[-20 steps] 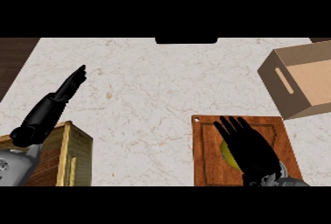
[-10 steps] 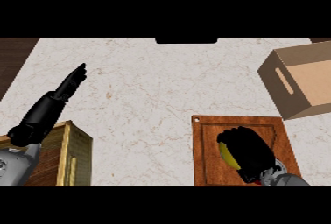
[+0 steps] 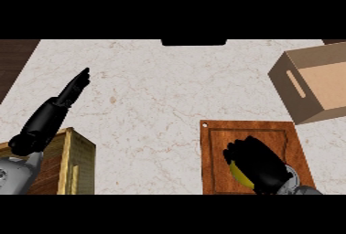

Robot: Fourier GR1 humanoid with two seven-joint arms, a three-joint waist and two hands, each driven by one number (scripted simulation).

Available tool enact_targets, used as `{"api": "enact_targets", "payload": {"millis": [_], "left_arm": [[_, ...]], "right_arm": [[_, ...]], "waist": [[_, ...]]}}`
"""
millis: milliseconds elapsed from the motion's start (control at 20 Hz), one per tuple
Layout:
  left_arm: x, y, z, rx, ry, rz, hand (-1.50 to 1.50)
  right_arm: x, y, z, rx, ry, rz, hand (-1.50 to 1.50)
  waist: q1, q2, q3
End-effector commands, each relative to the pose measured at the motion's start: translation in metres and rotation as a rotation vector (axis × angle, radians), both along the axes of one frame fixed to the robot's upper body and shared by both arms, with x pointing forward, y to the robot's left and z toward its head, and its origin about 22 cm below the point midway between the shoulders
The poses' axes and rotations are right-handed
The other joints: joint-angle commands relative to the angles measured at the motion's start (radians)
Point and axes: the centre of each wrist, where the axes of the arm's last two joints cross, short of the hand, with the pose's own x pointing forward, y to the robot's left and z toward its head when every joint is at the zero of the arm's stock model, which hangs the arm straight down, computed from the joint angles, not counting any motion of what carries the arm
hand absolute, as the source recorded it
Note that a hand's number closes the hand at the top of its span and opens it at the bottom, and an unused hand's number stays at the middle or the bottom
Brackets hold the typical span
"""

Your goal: Pick the lemon from the cutting board and place it in the cardboard box

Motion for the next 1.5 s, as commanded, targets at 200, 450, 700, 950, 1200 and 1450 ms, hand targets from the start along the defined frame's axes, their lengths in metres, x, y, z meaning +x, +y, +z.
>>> {"api": "enact_targets", "payload": {"millis": [200,450,700,950,1200,1450], "left_arm": [[0.0,-0.005,-0.009,-0.04,0.024,0.029,0.0],[-0.005,-0.001,-0.001,-0.041,0.006,0.036,0.0],[-0.011,0.008,-0.015,-0.038,0.02,0.07,0.0],[-0.009,0.014,-0.008,-0.046,0.019,0.082,0.0],[-0.004,0.0,-0.002,-0.028,0.005,0.029,0.0],[-0.001,-0.027,-0.004,-0.022,-0.012,-0.02,0.0]], "right_arm": [[-0.048,-0.036,0.006,0.149,0.181,0.695,1.5],[-0.036,-0.085,0.047,0.29,0.032,0.852,1.5],[-0.026,-0.134,0.075,0.382,-0.126,0.908,1.5],[-0.008,-0.185,0.114,0.575,-0.194,0.704,1.5],[0.004,-0.244,0.141,0.761,-0.183,0.406,1.5],[0.021,-0.286,0.185,0.826,-0.213,0.218,1.5]], "waist": [[-0.023,0.008,-0.012],[-0.039,0.001,-0.013],[-0.065,0.002,-0.014],[-0.064,0.004,-0.016],[-0.029,0.01,-0.018],[0.021,0.016,-0.018]]}}
